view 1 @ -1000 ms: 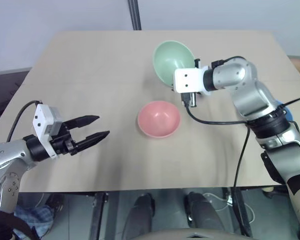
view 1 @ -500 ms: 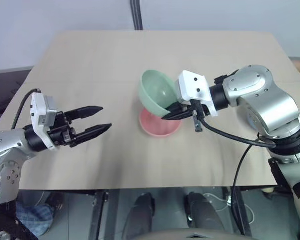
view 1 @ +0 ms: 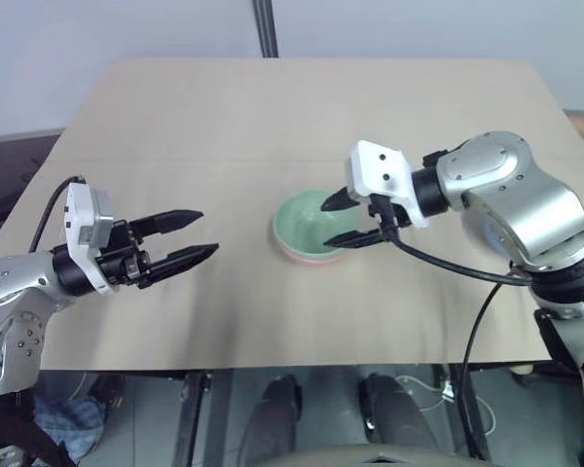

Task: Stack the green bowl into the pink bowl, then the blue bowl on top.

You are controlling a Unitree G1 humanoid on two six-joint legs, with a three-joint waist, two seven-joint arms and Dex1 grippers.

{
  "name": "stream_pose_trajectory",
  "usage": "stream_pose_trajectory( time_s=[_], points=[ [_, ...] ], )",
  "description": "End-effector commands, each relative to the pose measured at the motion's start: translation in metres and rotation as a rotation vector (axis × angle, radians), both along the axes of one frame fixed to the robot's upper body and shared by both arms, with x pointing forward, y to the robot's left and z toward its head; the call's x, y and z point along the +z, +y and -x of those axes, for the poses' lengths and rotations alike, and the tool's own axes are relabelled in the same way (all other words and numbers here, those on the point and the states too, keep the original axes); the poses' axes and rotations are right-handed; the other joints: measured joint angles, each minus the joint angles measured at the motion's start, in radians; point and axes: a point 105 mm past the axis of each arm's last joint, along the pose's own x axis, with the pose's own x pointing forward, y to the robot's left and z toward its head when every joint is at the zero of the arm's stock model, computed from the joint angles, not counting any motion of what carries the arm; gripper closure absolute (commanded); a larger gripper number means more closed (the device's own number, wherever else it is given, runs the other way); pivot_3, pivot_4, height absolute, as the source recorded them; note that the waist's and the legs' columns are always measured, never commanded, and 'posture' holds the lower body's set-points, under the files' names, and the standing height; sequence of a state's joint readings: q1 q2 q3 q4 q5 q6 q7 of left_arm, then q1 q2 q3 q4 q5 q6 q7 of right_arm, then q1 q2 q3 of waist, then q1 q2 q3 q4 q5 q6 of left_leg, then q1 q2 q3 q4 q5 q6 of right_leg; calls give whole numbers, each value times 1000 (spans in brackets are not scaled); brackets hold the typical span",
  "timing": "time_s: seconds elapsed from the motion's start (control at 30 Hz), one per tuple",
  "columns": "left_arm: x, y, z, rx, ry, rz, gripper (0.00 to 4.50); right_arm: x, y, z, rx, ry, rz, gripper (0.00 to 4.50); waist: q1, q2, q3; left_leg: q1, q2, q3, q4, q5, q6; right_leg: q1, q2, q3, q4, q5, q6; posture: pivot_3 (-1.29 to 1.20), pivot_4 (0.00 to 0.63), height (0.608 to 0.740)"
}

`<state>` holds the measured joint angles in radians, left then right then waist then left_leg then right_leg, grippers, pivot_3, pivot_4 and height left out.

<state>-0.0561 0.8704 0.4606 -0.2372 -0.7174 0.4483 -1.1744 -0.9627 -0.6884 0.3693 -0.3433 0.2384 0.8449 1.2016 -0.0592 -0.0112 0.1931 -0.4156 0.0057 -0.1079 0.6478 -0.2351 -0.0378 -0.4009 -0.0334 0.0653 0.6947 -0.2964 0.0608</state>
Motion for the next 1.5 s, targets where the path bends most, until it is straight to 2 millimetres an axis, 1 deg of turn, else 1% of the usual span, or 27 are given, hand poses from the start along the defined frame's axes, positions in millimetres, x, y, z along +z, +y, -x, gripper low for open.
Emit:
stream_pose_trajectory(
  time_s=[0.03,0.13,0.2,0.3,0.37,0.5,0.63,0.73,0.8,1.07,1.13,1.17,1.2,1.23,1.27,1.3,1.33,1.5],
  points=[
    [8,-1,2,-25,-32,-5,1194,6,-31,-10,-121,-43,11,1843,3,0,0,0,0,0,0,0,0,0,0,0,0,0,0,0,150,740],
    [9,-11,5,-95,-27,7,1194,-14,-89,-36,-483,41,6,1843,13,-1,0,0,0,0,0,0,0,0,0,0,0,0,0,0,150,740],
    [9,-17,4,-128,-25,9,1194,-26,-115,-45,-632,38,23,1843,17,0,0,0,-1,1,1,0,0,1,0,0,0,0,0,0,150,740],
    [10,-26,-3,-177,-29,5,1194,-30,-147,-52,-820,1,20,1843,17,0,0,1,0,1,1,0,0,0,0,1,1,0,0,0,150,740],
    [11,-31,-6,-211,-27,6,1194,-29,-162,-53,-901,-34,5,1843,16,1,1,1,0,2,1,0,0,0,1,1,1,0,0,0,150,740],
    [10,-38,-13,-276,-15,-6,1194,-28,-189,-47,-1035,-91,-19,1843,16,1,1,0,0,3,0,0,0,0,1,3,1,0,0,0,150,740],
    [10,-42,-20,-327,-9,-12,1194,-28,-207,-35,-1141,-94,-38,1843,17,1,1,0,0,3,0,0,0,0,1,3,0,0,0,0,150,740],
    [10,-46,-26,-361,-7,-17,1194,-38,-212,-22,-1204,-50,-42,1843,17,1,1,0,0,3,1,0,0,0,1,3,1,0,0,0,150,740],
    [11,-48,-30,-376,-8,-18,1194,-46,-213,-18,-1231,-32,-38,1843,17,0,0,0,0,3,2,0,0,1,1,3,1,0,0,0,150,740],
    [17,-54,-32,-446,-11,-17,1194,-91,-203,-8,-1271,92,-30,1843,15,0,0,0,0,3,2,0,0,1,2,4,1,0,0,0,150,740],
    [19,-54,-31,-459,-7,-16,1194,-98,-202,-7,-1273,105,-21,1843,15,0,0,0,0,4,2,0,0,1,2,4,1,0,0,0,150,740],
    [19,-55,-30,-463,-7,-16,1194,-100,-203,-7,-1275,102,-13,2428,15,0,0,0,0,3,2,0,0,1,2,4,1,0,0,0,150,740],
    [20,-54,-30,-464,-6,-17,1194,-101,-204,-7,-1277,100,-10,2710,15,0,0,0,0,4,2,0,0,1,2,4,1,0,0,0,150,740],
    [20,-54,-29,-465,-6,-18,1194,-101,-205,-8,-1278,99,-10,3133,15,0,0,1,0,3,2,0,0,1,2,4,2,0,0,0,150,740],
    [19,-53,-29,-464,-5,-19,1194,-101,-205,-8,-1279,97,-11,3702,15,0,0,1,0,3,2,0,0,1,2,4,2,0,0,0,150,740],
    [19,-53,-29,-463,-4,-20,1194,-101,-206,-8,-1278,96,-12,4180,15,-1,0,1,0,3,2,0,0,1,2,4,2,0,0,0,150,740],
    [18,-52,-29,-463,-2,-21,1194,-101,-206,-9,-1277,94,-12,4463,15,-2,-1,2,0,3,3,0,0,2,2,4,2,0,0,0,150,740],
    [17,-51,-28,-459,3,-21,1194,-95,-206,-10,-1248,72,6,4463,16,-2,-1,2,0,2,3,0,0,4,2,2,1,0,0,0,150,740]
  ],
)
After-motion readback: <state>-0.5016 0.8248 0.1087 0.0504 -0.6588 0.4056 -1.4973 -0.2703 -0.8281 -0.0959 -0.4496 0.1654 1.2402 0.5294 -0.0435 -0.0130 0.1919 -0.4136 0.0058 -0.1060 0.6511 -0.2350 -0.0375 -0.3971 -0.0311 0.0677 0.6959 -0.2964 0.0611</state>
